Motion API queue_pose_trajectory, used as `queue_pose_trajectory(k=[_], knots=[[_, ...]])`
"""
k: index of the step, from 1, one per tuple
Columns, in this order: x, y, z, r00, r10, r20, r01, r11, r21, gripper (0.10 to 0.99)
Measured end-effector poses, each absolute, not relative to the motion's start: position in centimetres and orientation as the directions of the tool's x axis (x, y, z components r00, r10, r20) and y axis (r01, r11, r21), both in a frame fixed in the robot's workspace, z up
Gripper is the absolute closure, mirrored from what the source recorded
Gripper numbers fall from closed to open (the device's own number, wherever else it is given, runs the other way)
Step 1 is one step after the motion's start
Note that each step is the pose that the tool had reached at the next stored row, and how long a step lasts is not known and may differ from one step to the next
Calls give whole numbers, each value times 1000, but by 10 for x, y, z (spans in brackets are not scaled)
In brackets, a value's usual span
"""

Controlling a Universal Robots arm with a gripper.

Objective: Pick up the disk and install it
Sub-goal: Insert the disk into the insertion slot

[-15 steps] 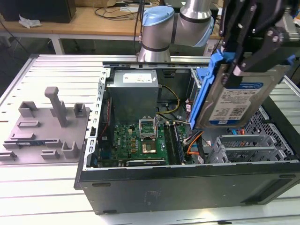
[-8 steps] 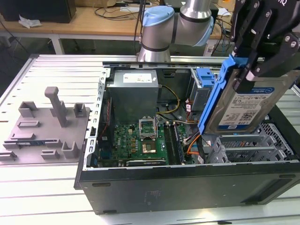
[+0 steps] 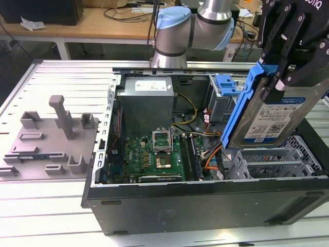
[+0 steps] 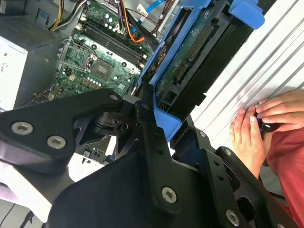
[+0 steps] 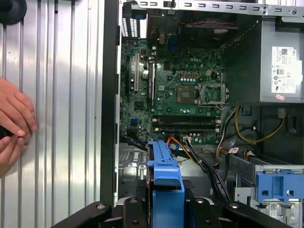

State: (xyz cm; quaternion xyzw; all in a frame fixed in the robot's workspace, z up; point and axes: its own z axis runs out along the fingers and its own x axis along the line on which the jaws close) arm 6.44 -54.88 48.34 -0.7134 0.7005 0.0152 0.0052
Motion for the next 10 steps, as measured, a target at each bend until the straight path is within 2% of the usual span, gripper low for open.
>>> queue_pose_trajectory(k=[10], knots=[[79,-552,481,18,-999,-38,-1000,-19,11,718]])
